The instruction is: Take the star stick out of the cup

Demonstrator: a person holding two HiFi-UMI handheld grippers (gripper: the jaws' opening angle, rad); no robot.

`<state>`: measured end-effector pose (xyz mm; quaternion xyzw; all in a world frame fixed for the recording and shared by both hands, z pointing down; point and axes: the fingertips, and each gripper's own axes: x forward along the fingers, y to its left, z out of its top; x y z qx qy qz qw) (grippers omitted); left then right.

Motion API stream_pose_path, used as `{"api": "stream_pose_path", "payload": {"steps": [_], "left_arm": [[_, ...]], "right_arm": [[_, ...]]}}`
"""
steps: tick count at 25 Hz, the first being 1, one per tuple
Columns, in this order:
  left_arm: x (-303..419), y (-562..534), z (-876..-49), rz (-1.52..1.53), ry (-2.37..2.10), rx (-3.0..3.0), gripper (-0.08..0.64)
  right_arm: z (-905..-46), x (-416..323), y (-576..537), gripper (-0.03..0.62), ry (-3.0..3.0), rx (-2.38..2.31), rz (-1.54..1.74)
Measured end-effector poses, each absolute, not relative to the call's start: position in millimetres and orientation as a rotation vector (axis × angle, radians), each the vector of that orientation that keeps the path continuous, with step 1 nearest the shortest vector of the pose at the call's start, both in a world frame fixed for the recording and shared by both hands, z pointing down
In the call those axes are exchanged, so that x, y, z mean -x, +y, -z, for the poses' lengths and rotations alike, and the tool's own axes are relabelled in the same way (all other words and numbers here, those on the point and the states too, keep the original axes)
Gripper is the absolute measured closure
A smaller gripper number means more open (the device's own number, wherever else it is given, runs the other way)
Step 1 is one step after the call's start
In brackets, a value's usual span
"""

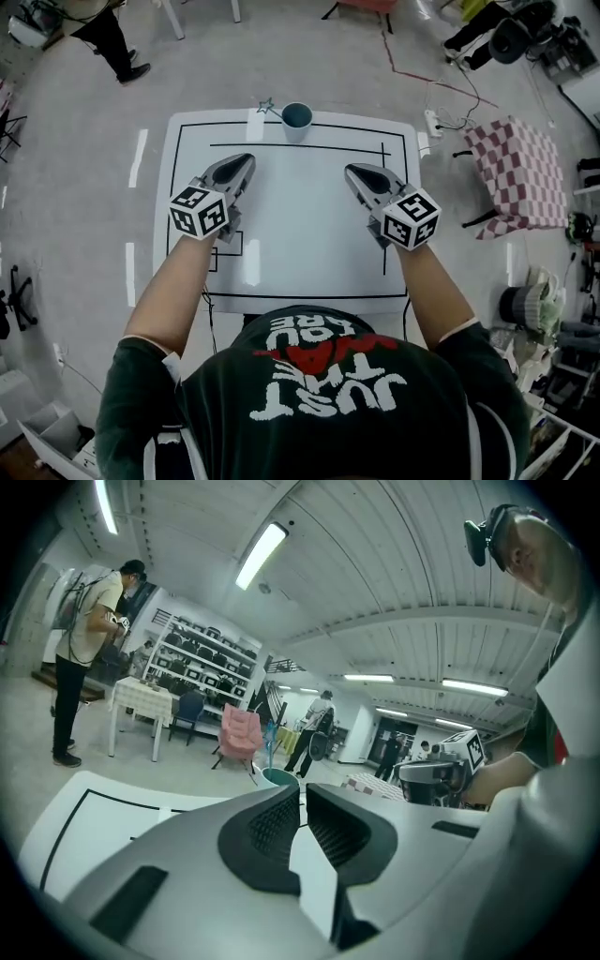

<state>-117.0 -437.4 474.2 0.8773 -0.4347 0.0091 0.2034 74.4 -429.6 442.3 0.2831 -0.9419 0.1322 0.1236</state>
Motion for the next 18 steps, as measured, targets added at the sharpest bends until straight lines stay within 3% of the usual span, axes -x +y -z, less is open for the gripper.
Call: {"api": "stream_pose_path", "payload": {"steps": [6,11,18], "left_arm": [[113.8,-484.5,-498.0,-0.044,-1.183,-2.458,0.545],[96.9,-524.5,-516.0,-0.055,-1.141,-2.477,0.484],[94.4,-559.9,-530.3,0.02,-1.144,-2.483,0.466]], "right_arm": [[-464.1,-50.2,-477.3,0.558,-2.732,-0.86,-0.333],[-491.1,-47.6,-521.0,0.558,-2.722,-0.889,-0.319],[-524.4,-48.8,-578.3,0.558,-2.715,-0.952,-0.321]]}}
